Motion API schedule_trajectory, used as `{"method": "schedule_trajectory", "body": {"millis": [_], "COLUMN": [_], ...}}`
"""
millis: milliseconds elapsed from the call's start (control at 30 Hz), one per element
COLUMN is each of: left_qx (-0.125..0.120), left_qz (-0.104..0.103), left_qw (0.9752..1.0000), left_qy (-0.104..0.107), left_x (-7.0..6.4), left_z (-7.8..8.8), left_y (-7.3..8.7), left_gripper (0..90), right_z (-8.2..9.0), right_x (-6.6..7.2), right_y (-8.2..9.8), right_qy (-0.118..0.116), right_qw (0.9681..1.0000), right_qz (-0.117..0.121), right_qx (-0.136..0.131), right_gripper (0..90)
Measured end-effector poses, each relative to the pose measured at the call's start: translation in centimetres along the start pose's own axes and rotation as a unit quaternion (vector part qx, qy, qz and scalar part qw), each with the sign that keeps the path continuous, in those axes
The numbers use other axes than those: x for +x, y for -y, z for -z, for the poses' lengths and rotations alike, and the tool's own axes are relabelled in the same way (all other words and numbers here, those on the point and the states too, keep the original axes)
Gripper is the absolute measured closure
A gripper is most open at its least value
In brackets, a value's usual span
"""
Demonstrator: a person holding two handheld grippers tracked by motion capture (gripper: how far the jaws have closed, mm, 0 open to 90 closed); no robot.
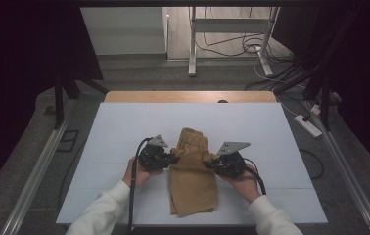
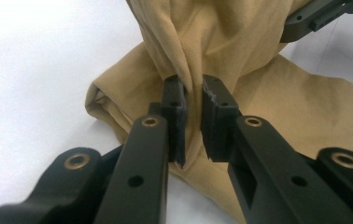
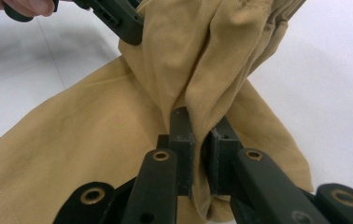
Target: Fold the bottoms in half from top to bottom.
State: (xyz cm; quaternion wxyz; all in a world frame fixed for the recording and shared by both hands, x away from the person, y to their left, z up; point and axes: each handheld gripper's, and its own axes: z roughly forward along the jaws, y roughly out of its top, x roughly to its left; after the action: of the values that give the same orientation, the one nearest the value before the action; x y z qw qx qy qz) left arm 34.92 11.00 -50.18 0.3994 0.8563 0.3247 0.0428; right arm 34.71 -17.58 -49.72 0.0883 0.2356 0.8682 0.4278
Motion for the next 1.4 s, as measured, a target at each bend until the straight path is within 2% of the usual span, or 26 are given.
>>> {"method": "schedule_trajectory", "body": {"millis": [933, 1400], "left_qx": [0.017, 0.026], "left_qz": [-0.018, -0.022], "left_qw": [0.9996, 0.9992], "left_qy": [0.013, 0.021], "left_x": [-1.0, -1.3], "left_z": [0.1, 0.0], "left_y": [0.6, 1.1], "left_gripper": [78.3, 73.2], "right_z": [0.4, 0.7], "right_x": [1.0, 1.3], "right_y": [1.4, 2.0], "right_qy": [0.002, -0.003], "right_qw": [0.9998, 0.9996], "right_qz": [0.012, 0.009], "right_qx": [0.016, 0.025], "right_gripper": [79.4, 75.0]}}
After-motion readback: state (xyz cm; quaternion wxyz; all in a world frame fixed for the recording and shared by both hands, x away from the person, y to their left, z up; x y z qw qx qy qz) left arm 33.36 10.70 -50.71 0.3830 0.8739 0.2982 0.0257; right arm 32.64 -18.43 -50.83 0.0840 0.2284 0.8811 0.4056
